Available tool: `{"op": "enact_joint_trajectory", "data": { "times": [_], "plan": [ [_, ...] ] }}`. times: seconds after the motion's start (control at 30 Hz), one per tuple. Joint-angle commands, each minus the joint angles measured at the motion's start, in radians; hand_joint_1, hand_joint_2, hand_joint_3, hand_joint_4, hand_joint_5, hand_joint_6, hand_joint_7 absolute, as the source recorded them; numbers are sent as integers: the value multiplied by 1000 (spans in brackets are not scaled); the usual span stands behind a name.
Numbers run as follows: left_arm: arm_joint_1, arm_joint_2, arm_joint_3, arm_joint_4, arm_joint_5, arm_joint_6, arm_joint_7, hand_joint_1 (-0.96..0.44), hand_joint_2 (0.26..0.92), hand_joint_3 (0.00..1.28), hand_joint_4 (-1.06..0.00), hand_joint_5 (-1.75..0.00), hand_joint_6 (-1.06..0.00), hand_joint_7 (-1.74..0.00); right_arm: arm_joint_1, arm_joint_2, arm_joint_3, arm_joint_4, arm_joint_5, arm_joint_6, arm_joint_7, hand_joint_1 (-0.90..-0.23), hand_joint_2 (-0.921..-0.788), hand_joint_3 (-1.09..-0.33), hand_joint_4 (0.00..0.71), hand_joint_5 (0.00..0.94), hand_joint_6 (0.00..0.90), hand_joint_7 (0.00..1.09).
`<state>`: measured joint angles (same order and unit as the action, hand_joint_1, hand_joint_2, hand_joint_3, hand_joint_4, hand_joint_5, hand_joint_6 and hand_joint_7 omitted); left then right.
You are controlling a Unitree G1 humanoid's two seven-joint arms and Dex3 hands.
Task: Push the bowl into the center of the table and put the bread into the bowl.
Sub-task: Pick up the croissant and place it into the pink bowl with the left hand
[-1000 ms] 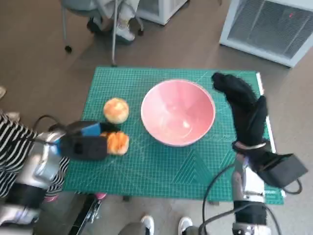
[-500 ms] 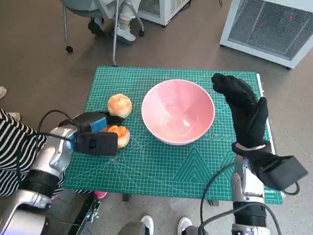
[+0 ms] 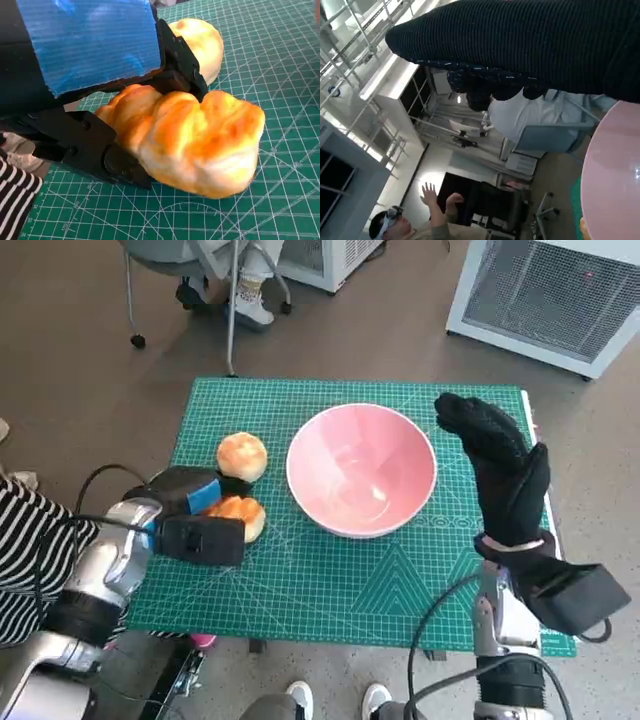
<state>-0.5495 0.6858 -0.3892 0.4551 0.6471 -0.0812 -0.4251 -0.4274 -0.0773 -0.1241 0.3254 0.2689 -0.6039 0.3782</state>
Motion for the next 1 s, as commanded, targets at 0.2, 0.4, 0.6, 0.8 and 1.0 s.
{"op": "enact_joint_trajectory", "data": {
  "times": [0.2, 0.4, 0.6, 0.8, 1.0],
  "plan": [
    [118, 68, 89, -218, -143, -19, -147, 2, 920, 87, -684, -1161, -587, -1191, 13, 1, 1, 25, -6, 7, -6, -678, -921, -760, 167, 2, 74, 422],
    [143, 103, 175, -360, -257, -2, -246, 2, 921, 88, -685, -1159, -578, -1212, 10, 2, 1, 31, 3, 12, -1, -678, -921, -762, 166, 2, 69, 427],
    [121, 121, 272, -482, -382, 41, -325, 2, 920, 74, -710, -1136, -586, -1203, 8, 1, -1, 34, 14, 18, 5, -679, -921, -764, 164, 1, 64, 434],
    [77, 75, 362, -536, -483, 28, -285, 2, 920, 33, -774, -1071, -617, -1168, 3, -1, -3, 38, 24, 25, 12, -680, -921, -764, 160, 0, 60, 439],
    [1, -9, 370, -533, -493, -19, -182, 2, 920, 26, -798, -1064, -608, -1156, -1, -2, -4, 48, 29, 26, 18, -680, -921, -766, 153, 0, 56, 447]
  ]
}}
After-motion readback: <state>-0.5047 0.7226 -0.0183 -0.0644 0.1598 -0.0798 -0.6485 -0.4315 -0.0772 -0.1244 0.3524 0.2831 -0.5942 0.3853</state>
